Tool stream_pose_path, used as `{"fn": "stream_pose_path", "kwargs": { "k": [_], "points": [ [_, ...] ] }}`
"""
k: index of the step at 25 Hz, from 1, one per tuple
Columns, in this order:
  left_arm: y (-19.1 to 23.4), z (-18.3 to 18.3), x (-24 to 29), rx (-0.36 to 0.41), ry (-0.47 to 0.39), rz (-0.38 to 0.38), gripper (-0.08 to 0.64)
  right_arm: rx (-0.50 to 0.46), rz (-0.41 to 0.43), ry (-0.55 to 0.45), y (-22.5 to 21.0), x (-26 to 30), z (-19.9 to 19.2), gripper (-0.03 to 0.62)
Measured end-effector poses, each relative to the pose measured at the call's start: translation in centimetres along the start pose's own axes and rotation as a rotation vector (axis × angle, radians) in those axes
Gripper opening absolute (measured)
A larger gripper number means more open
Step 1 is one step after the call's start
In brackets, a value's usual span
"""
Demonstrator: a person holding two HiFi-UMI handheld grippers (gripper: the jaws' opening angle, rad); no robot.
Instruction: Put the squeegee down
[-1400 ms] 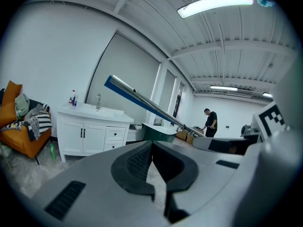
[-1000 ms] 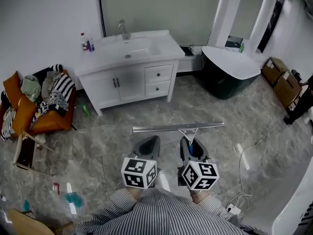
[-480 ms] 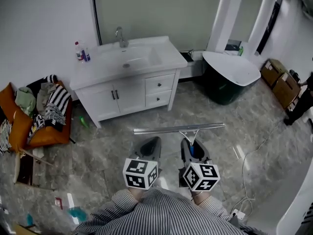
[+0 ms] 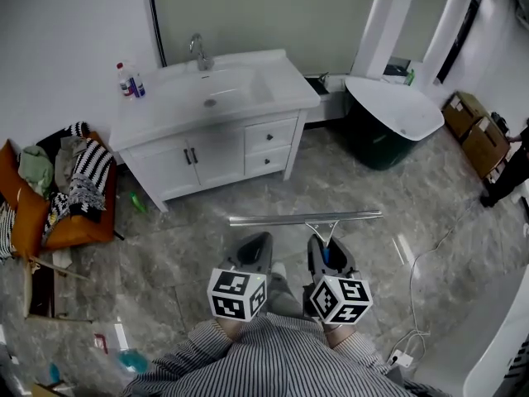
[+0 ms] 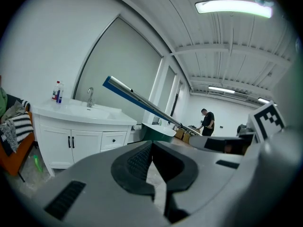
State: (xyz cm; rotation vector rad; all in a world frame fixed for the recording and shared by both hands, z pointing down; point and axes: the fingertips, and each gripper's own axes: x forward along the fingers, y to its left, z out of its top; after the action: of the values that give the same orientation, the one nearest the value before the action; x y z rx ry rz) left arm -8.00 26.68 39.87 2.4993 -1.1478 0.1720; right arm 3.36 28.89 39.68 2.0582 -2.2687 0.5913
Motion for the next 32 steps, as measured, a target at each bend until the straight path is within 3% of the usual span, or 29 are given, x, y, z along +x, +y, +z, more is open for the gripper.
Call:
{"fn": "stream_pose_path", "kwargs": {
  "k": [11, 32],
  "points": [
    [5.5, 3.7, 7.0, -0.003, -0.023, 0.075, 0.012, -0.024, 0.039, -0.005, -2.0, 9.3, 3.5, 0.121],
    [13.0, 14.6, 29.5, 0.042, -0.053, 0.138, 0.012, -0.055, 0.147, -0.035, -9.6, 32.7, 15.0, 0.121]
  ]
}}
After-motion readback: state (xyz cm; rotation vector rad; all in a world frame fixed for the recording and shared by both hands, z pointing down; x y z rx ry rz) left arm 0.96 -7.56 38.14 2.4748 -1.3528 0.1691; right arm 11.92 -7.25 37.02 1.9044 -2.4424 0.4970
